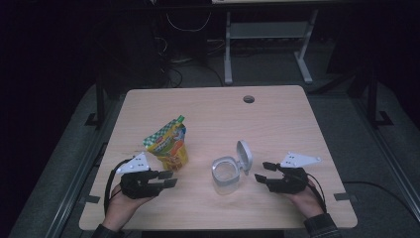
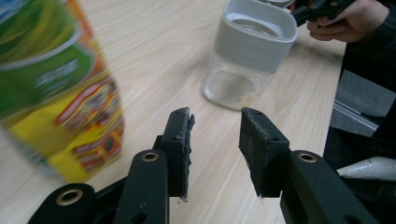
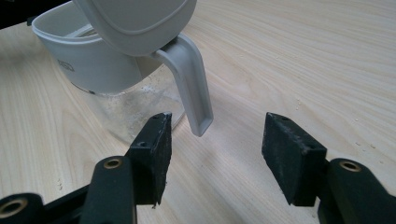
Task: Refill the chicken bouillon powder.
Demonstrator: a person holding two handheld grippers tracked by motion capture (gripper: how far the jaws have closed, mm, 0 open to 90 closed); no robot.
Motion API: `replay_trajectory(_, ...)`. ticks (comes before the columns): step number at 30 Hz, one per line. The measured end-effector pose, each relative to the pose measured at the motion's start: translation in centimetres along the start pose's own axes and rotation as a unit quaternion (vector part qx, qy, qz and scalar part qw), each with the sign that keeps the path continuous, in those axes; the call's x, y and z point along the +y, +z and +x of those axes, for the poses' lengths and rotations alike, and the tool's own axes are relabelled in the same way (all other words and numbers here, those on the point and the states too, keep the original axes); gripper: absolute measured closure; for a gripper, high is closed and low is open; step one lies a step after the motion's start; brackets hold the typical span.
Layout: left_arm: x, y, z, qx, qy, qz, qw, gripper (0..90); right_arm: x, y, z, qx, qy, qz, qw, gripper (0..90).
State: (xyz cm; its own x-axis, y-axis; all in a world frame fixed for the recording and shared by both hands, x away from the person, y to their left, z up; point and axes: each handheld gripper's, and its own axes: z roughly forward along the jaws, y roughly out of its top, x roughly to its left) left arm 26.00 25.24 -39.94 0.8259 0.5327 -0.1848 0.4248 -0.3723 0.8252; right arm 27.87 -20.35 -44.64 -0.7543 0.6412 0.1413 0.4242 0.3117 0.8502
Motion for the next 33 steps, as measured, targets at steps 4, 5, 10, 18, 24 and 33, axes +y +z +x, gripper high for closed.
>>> replay_trajectory(4,-0.6,-1.0,0.8,0.019,-0.008,-0.002,0.9998,62.6,0.0,0.0,0.0,0.000,0.000,0.000,1.0000,42.1)
replay_trajectory(5,-0.6,-1.0,0.8,0.019,-0.008,-0.002,0.9998,62.3,0.0,0.0,0.0,0.000,0.000,0.000,1.0000,42.1)
replay_trajectory(10,-0.9,-1.8,1.8,0.046,-0.013,-0.002,0.9989,59.4,0.0,0.0,0.0,0.000,0.001,0.001,1.0000,42.0)
replay_trajectory(18,-0.5,-2.2,3.2,0.070,-0.013,-0.012,0.9974,44.5,0.0,0.1,0.0,0.000,0.000,0.002,1.0000,42.0)
replay_trajectory(24,0.5,-2.7,4.2,0.069,-0.018,-0.040,0.9966,33.5,0.0,0.2,0.0,0.000,0.000,0.004,1.0000,42.0)
replay_trajectory(33,2.1,-2.0,5.0,0.062,-0.017,-0.053,0.9965,25.5,0.0,0.2,0.0,0.000,0.001,0.005,1.0000,42.0)
